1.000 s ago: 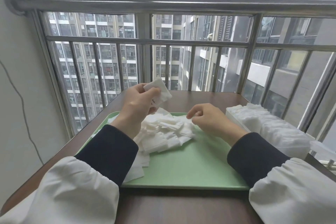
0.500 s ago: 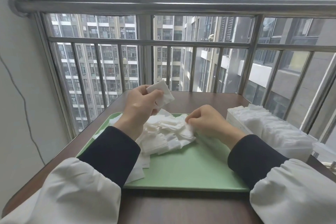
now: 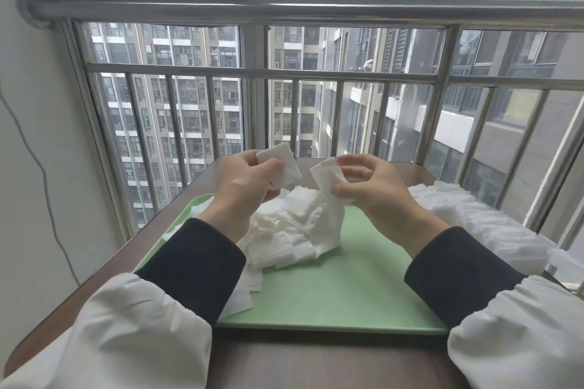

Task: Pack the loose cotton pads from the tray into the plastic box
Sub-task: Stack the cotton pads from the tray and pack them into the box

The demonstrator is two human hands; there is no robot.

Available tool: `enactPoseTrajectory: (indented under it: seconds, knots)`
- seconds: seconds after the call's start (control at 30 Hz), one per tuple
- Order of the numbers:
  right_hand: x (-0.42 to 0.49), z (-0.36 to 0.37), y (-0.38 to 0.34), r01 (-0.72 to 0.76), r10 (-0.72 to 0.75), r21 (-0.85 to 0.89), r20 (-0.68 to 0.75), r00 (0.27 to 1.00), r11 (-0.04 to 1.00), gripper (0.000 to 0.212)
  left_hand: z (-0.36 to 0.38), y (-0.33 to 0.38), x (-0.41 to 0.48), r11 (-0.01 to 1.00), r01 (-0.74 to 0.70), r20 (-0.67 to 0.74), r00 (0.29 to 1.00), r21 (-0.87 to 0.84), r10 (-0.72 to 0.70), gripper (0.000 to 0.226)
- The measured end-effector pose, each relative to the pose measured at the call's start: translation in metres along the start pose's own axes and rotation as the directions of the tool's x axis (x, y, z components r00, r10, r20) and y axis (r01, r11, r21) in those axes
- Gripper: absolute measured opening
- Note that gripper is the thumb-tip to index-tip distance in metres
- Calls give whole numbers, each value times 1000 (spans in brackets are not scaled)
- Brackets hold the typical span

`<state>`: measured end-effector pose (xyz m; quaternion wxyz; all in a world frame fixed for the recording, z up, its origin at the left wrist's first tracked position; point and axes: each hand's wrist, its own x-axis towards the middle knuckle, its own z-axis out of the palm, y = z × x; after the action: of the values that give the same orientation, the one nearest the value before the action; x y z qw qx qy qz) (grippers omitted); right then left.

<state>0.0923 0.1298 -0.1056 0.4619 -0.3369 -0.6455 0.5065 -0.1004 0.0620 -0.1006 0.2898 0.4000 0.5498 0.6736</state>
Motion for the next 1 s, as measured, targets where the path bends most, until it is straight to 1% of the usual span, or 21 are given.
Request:
enactPoseTrajectory:
  seconds: [0.07, 0.17, 0.23, 0.33, 0.43, 0.47, 0.53, 0.6, 0.73, 0.87, 1.0]
  knots:
    - [-2, 0, -5, -51, 44, 121, 64, 997, 991, 53, 0, -1, -1, 999, 25, 18, 1000, -28, -25, 9]
    - [-2, -3, -10, -87, 65, 227, 99, 993, 970, 47, 1, -1, -2, 998, 46, 41, 998, -51, -44, 9]
    - [-1, -6, -12, -87, 62, 274, 99, 993, 958, 41, 1, -1, -2, 997, 48, 54, 998, -57, -44, 9]
    - [-2, -8, -14, -84, 47, 339, 115, 992, 937, 37, 0, -1, -4, 994, 71, 96, 993, -82, -63, 13]
    - [-5, -7, -16, -97, 13, 401, 209, 978, 911, 34, 2, -2, -7, 996, 63, 162, 985, -64, -52, 10]
    - [-6, -6, -17, -103, -3, 407, 252, 968, 907, 37, 3, -2, -8, 997, 58, 188, 981, -53, -47, 9]
    - [-8, -3, -16, -114, -18, 389, 321, 947, 914, 47, 5, 0, -10, 997, 47, 236, 971, -55, -33, 18]
    - [-9, 0, -14, -109, -10, 327, 343, 939, 939, 49, 7, 2, -12, 998, 34, 288, 957, -61, -15, 29]
    - [-10, 3, -10, -89, 10, 249, 305, 952, 964, 36, 9, 3, -16, 998, 23, 363, 932, -50, -3, 15]
    - [-8, 3, -9, -72, 11, 226, 261, 965, 971, 32, 10, 3, -17, 999, 12, 391, 920, -52, 9, 18]
    - [-9, 4, -10, -56, 12, 189, 226, 974, 980, 36, 10, 2, -16, 997, 31, 420, 907, -64, -1, 19]
